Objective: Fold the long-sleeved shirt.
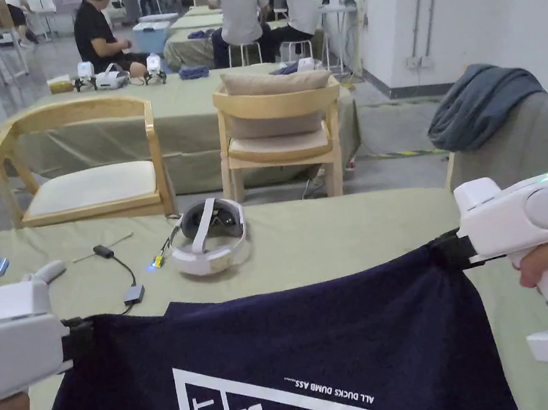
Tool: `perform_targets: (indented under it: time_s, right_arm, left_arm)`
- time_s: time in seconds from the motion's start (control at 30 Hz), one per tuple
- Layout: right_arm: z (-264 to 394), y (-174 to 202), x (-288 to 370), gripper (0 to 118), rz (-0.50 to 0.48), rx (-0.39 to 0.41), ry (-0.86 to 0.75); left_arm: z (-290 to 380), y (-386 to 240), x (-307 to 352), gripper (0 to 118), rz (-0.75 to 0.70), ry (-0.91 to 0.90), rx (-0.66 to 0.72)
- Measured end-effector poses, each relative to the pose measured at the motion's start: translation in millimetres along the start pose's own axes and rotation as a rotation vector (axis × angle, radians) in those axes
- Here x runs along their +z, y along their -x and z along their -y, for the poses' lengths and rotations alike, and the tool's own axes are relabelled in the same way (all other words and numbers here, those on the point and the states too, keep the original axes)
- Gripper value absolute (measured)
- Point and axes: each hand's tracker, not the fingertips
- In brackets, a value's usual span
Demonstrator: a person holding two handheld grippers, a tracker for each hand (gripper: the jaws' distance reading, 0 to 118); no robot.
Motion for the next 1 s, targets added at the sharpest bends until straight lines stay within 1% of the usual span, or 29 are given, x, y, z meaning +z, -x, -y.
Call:
perform_targets:
  time_s: [0.1,0.2,0.27,0.3,0.37,0.4,0.47,0.5,0.57,0.63,0.67,0.73,0.83,0.87,1.0]
  right_arm:
    - [-54,-8,74,10,0.048,0.009,-0.124]
    - [-119,-21,117,10,0.132,0.049,-0.222]
    - [-162,-31,139,10,0.183,0.044,-0.285]
    - [-186,-33,153,10,0.219,0.019,-0.313]
    - [-226,-39,174,10,0.268,-0.02,-0.389]
    - [-246,-44,184,10,0.283,-0.055,-0.433]
    - [-274,-42,205,10,0.295,-0.104,-0.504]
    - [-286,-45,211,10,0.306,-0.126,-0.527]
    - [-306,-44,224,10,0.395,-0.147,-0.569]
    - [-322,-44,235,10,0.415,-0.218,-0.602]
    - [-329,-44,241,10,0.416,-0.225,-0.62]
    - [-332,-38,251,10,0.425,-0.209,-0.652]
    - [-330,-38,255,10,0.432,-0.202,-0.649]
    - [-332,-46,252,10,0.42,-0.201,-0.649]
    - [-315,-53,229,10,0.378,-0.186,-0.605]
  left_arm:
    - [-77,-18,22,11,0.016,-0.14,-0.073]
    - [-172,-36,39,11,0.024,-0.273,-0.086]
    - [-234,-47,46,11,0.023,-0.33,-0.087]
    - [-267,-54,52,11,0.032,-0.365,-0.106]
    - [-319,-68,61,11,0.009,-0.408,-0.097]
    - [-344,-77,69,11,-0.017,-0.453,-0.084]
    - [-381,-89,86,11,-0.023,-0.518,-0.076]
    - [-394,-94,94,11,-0.019,-0.558,-0.065]
    - [-418,-104,112,11,0.005,-0.628,-0.057]
    - [-435,-114,126,11,0.016,-0.65,-0.064]
    - [-442,-121,133,11,-0.004,-0.651,-0.063]
    - [-450,-129,139,11,-0.036,-0.664,-0.092]
    - [-453,-132,144,11,-0.03,-0.678,-0.099]
    - [-453,-131,143,11,-0.029,-0.674,-0.096]
    - [-432,-122,120,11,-0.028,-0.624,-0.081]
